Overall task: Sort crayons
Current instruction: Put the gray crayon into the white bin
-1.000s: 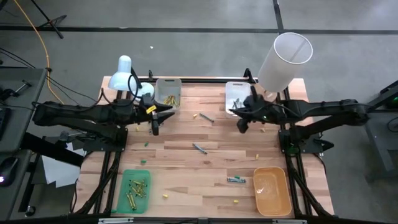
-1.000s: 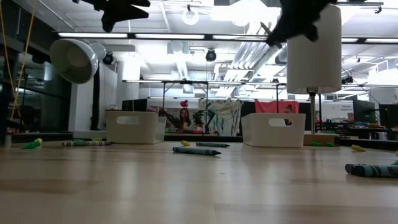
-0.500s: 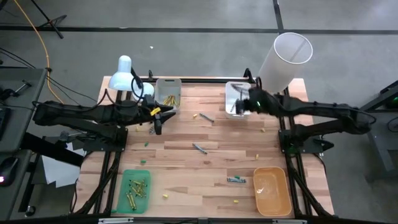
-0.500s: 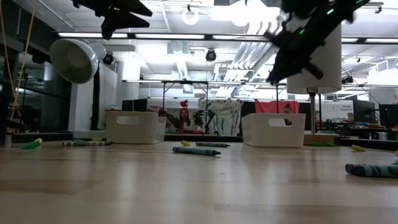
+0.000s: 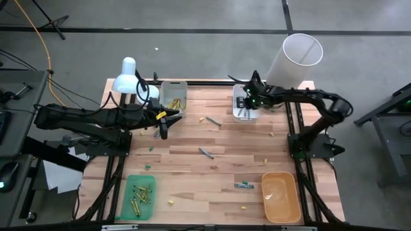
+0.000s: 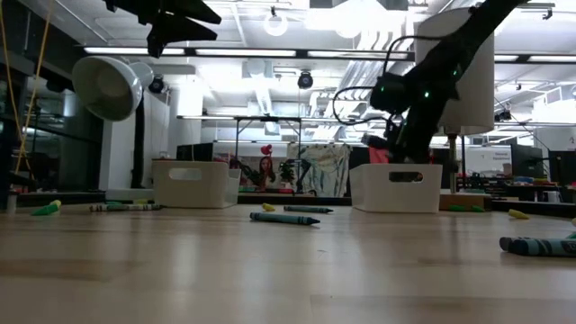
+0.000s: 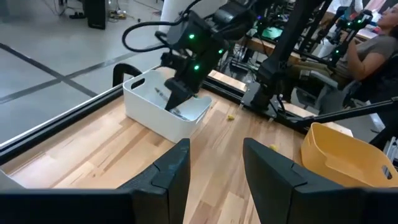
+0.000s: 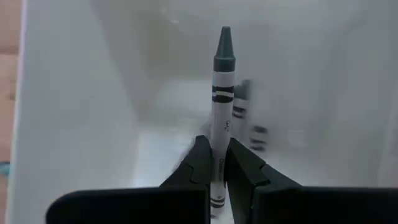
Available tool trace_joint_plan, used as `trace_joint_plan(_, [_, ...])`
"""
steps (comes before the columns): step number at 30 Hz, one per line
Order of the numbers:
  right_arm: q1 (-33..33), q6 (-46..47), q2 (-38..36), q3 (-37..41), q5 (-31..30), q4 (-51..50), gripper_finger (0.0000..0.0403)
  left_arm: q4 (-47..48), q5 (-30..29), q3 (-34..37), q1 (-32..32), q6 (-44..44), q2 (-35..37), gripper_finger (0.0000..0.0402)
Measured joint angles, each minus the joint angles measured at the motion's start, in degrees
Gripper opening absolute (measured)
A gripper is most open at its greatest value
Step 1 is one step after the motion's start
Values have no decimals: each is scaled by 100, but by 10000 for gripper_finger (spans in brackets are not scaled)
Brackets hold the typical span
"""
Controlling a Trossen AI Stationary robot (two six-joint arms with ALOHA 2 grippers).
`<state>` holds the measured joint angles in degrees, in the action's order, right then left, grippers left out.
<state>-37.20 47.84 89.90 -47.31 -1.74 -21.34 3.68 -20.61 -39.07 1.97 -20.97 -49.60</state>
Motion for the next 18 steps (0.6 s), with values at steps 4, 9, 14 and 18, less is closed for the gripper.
trace_joint_plan(4, [-6, 280, 231, 0, 191, 637, 10, 0, -8, 0, -1, -1, 0, 136])
trace_joint_plan(9, [-4, 582, 437, 0, 182, 1130, 11, 0, -67, 0, 1, 4, 0, 136])
trace_joint_plan(14, [18, 674, 754, 0, 66, 1149, 11, 2, -151, 1, -1, 4, 0, 136])
trace_joint_plan(18, [18, 771, 837, -15, 24, 1176, 11, 2, -154, 2, -1, 5, 0, 136])
